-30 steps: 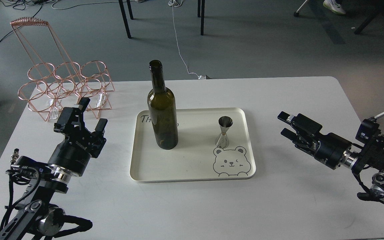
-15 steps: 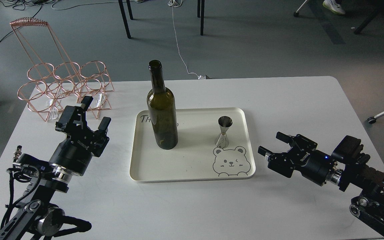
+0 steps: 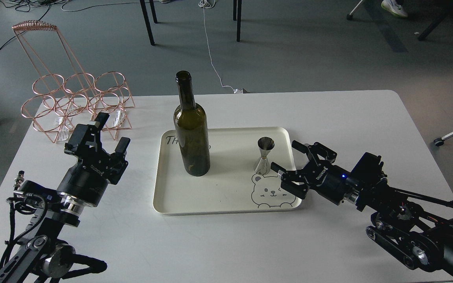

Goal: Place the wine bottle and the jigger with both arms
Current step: 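Lower the right gripper around the metal jigger and close it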

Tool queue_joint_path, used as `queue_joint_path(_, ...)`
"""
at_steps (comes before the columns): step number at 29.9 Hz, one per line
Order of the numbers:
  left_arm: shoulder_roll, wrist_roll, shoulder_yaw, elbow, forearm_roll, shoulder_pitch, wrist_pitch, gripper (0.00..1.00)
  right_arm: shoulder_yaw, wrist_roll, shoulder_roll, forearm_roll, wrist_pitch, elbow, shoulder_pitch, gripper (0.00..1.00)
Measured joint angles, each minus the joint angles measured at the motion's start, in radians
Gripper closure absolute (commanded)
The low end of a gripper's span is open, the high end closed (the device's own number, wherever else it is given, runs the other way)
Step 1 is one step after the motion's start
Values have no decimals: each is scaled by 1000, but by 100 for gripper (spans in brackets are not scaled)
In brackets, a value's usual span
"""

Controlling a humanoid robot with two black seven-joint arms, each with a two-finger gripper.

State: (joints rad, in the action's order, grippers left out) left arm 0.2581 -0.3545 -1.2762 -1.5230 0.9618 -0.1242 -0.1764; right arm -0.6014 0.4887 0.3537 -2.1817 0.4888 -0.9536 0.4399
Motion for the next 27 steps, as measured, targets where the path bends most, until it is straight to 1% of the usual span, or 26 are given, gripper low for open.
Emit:
queue_joint_path(5, 0, 0, 0, -2, 0, 0, 0, 2, 2, 0, -59, 0, 0, 72, 26, 13)
queue_joint_path(11, 1, 0, -1, -7, 0, 0, 0, 2, 31, 0, -106, 0, 0, 137, 53, 24)
queue_joint_path(13, 1, 0, -2, -8, 0, 0, 0, 2, 34, 0, -122, 0, 0, 155, 61, 31)
queue_joint_path(16, 0, 0, -2, -8, 0, 0, 0, 2, 35, 0, -138, 0, 0, 180, 70, 36)
queue_joint_path(18, 0, 0, -2, -8, 0, 0, 0, 2, 35, 0, -147, 0, 0, 191, 74, 43)
queue_joint_path(20, 1, 0, -2, -8, 0, 0, 0, 2, 35, 0, -154, 0, 0, 200, 76, 47)
queue_joint_path(21, 2, 0, -3, -8, 0, 0, 0, 2, 36, 0, -156, 0, 0, 204, 77, 51)
queue_joint_path(23, 2, 0, -5, -8, 0, 0, 0, 2, 36, 0, -158, 0, 0, 208, 77, 63)
queue_joint_path(24, 2, 0, -6, -8, 0, 0, 0, 2, 37, 0, -158, 0, 0, 209, 77, 67)
queue_joint_path(27, 1, 0, -7, -8, 0, 0, 0, 2, 37, 0, -159, 0, 0, 210, 78, 70)
